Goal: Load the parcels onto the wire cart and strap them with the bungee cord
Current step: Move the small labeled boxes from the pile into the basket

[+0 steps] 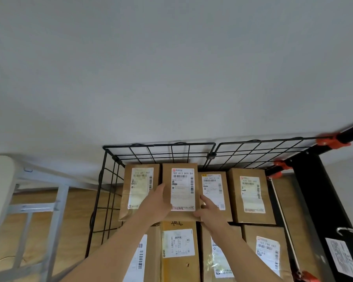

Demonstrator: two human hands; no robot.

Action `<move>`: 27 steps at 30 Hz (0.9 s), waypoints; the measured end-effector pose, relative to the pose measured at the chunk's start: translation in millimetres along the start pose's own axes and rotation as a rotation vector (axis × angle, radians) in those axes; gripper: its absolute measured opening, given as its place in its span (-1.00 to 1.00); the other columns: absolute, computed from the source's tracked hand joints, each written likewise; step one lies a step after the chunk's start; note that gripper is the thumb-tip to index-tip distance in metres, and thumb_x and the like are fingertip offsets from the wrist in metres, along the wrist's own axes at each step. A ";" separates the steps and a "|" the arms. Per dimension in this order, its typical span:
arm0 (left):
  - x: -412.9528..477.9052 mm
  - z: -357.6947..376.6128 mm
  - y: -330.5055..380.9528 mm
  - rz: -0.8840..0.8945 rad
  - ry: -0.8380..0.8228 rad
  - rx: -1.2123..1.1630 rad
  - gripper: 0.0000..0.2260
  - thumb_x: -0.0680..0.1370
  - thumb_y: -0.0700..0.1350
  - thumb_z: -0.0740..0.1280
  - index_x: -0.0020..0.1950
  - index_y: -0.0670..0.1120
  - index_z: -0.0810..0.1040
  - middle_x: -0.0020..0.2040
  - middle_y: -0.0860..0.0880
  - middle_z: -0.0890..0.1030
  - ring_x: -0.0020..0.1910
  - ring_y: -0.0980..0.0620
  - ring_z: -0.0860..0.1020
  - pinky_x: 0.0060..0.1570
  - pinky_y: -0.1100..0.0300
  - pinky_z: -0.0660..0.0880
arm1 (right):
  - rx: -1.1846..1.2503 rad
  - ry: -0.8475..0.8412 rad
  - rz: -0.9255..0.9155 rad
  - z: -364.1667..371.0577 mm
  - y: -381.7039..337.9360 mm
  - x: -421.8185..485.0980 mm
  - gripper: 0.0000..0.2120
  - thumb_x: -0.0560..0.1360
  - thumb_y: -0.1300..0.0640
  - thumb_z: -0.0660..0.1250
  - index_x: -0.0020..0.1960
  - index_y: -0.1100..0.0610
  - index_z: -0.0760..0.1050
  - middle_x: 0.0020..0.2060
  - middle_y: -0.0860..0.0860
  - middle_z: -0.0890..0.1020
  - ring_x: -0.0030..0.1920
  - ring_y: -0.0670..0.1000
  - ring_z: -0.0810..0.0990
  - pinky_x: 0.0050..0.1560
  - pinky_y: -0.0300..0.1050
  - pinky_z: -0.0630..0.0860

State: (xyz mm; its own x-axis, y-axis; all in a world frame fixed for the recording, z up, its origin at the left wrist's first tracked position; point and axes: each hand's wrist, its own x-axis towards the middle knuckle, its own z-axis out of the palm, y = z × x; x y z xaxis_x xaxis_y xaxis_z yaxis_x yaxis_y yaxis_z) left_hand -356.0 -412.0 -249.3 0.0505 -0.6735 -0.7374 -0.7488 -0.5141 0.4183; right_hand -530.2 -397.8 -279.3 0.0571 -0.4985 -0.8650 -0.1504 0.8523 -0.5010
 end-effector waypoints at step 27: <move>-183.5 -111.0 -46.3 0.275 0.291 -0.108 -0.69 0.59 -0.07 0.23 0.34 0.03 0.41 0.29 0.09 0.44 0.18 0.17 0.40 0.17 0.25 0.36 | -0.012 0.112 -0.279 96.2 -50.7 -155.1 -0.78 0.50 0.37 0.23 -0.07 0.11 0.57 -0.16 0.07 0.66 -0.09 0.03 0.60 0.01 -0.09 0.54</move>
State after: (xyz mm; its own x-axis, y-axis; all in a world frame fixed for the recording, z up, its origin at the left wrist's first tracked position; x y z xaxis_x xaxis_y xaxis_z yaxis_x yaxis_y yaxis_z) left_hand -257.2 -323.6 -74.5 0.0548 -0.9077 -0.4160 -0.6874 -0.3365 0.6436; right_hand -436.4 -348.4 -122.2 -0.0113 -0.7281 -0.6854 -0.1560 0.6783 -0.7180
